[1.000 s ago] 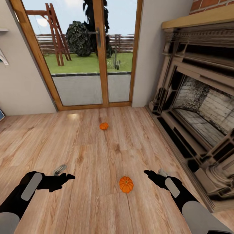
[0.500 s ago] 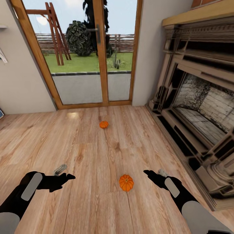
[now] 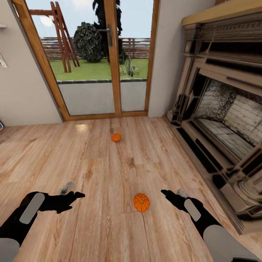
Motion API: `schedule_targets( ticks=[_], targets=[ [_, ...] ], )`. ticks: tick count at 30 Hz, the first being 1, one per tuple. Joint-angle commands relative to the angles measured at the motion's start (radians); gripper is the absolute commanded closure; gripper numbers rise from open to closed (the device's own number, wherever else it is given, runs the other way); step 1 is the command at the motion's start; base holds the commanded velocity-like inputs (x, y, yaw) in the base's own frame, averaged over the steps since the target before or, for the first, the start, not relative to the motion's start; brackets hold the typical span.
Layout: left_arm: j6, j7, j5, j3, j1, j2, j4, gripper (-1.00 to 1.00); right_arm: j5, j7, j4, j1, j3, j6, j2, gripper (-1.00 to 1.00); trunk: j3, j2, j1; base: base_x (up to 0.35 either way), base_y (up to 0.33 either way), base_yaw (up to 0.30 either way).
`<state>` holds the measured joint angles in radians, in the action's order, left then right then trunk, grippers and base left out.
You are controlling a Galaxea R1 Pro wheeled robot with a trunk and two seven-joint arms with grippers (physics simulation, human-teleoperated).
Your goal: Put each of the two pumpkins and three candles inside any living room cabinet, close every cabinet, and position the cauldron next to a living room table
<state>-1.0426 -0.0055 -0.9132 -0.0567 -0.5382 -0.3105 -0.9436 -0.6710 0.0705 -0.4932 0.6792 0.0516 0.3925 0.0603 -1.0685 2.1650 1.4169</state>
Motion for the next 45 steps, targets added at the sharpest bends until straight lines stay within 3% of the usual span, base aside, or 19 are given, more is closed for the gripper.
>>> schedule_targets(
  ticks=[1, 5, 7, 8, 9, 10, 11, 13, 17, 21, 28, 37, 40, 42, 43, 45],
  targets=[
    [-0.005, -0.001, -0.066, 0.002, 0.001, -0.023, -0.002, -1.00, -0.001, 0.003, -0.001, 0.000, 0.006, 0.005, 0.000, -1.00, -0.004, 0.008, 0.004, 0.000, 0.000, 0.000],
    [-0.005, -0.002, -0.375, 0.016, 0.049, -0.145, -0.030, -1.00, -0.001, 0.003, -0.001, 0.000, 0.006, 0.004, 0.001, -1.00, -0.017, 0.036, 0.019, 0.000, 0.000, 0.000],
    [-0.005, -0.003, -0.511, 0.018, 0.093, -0.199, -0.076, -1.00, -0.001, 0.003, -0.001, 0.000, 0.005, 0.004, 0.000, -1.00, -0.023, 0.050, 0.027, 0.000, 0.000, 0.000],
    [-0.005, -0.003, -0.595, 0.019, 0.128, -0.232, -0.127, -1.00, -0.001, 0.003, -0.001, 0.000, 0.005, 0.003, 0.000, -1.00, -0.026, 0.057, 0.031, 0.000, 0.000, 0.000],
    [-0.005, -0.003, -0.621, 0.019, 0.140, -0.242, -0.146, -1.00, -0.001, 0.003, -0.001, 0.000, 0.005, 0.003, 0.000, -1.00, -0.029, 0.064, 0.034, 0.000, 0.000, 0.000],
    [-0.005, -0.004, -0.694, 0.020, 0.174, -0.267, -0.204, -1.00, -0.001, 0.003, -0.001, 0.000, 0.005, 0.003, 0.000, -1.00, -0.032, 0.071, 0.038, 0.000, 0.000, 0.000],
    [-0.005, -0.004, -0.735, 0.019, 0.194, -0.278, -0.235, -1.00, -0.001, 0.003, -0.001, 0.000, 0.005, 0.003, 0.000, -1.00, -0.035, 0.078, 0.042, 0.000, 0.000, 0.000],
    [-0.005, -0.004, -0.792, 0.016, 0.221, -0.293, -0.276, -1.00, -0.001, 0.003, -0.001, 0.000, 0.005, 0.003, 0.000, -1.00, -0.042, 0.092, 0.050, 0.000, 0.000, 0.000],
    [-0.005, -0.004, -0.831, 0.014, 0.247, -0.309, -0.357, -1.00, -0.001, 0.003, -0.001, 0.000, 0.005, 0.003, 0.000, -1.00, -0.045, 0.099, 0.054, 0.000, 0.000, 0.000],
    [-0.005, -0.007, -0.836, 0.014, 0.268, -0.311, -0.427, -1.00, -0.001, 0.003, -0.001, 0.000, 0.005, 0.003, 0.000, -1.00, -0.057, 0.127, 0.069, 0.000, 0.000, 0.000],
    [-0.005, -0.049, -0.837, 0.014, 0.278, -0.311, -0.444, -1.00, -0.001, 0.003, -0.001, 0.000, 0.005, 0.003, 0.000, -1.00, -0.079, 0.176, 0.096, 0.000, 0.000, 0.000],
    [-0.005, -0.055, -0.837, 0.015, 0.279, -0.311, -0.445, -1.00, -0.005, 0.031, -0.001, -0.003, 0.018, 0.007, 0.004, -1.00, -0.107, 0.239, 0.130, 0.000, 0.000, 0.000],
    [-0.005, -0.056, -0.837, 0.015, 0.279, -0.311, -0.446, -1.00, -0.006, 0.090, -0.001, -0.003, 0.076, 0.015, 0.005, -1.00, -0.117, 0.260, 0.142, 0.000, 0.000, 0.000],
    [-0.005, -0.056, -0.837, 0.015, 0.279, -0.311, -0.447, -1.00, -0.008, 0.133, -0.002, -0.003, 0.147, 0.046, 0.006, -1.00, -0.123, 0.274, 0.149, 0.000, 0.000, 0.000],
    [-0.005, -0.056, -0.837, 0.016, 0.279, -0.311, -0.448, -1.00, -0.009, 0.159, -0.002, -0.003, 0.204, 0.090, 0.006, -1.00, -0.126, 0.281, 0.153, 0.000, 0.000, 0.000],
    [-0.005, -0.056, -0.837, 0.017, 0.279, -0.310, -0.448, -1.00, -0.006, 0.173, 0.001, -0.003, 0.267, 0.123, 0.005, -1.00, -0.132, 0.295, 0.161, 0.000, 0.000, 0.000]
  ],
)
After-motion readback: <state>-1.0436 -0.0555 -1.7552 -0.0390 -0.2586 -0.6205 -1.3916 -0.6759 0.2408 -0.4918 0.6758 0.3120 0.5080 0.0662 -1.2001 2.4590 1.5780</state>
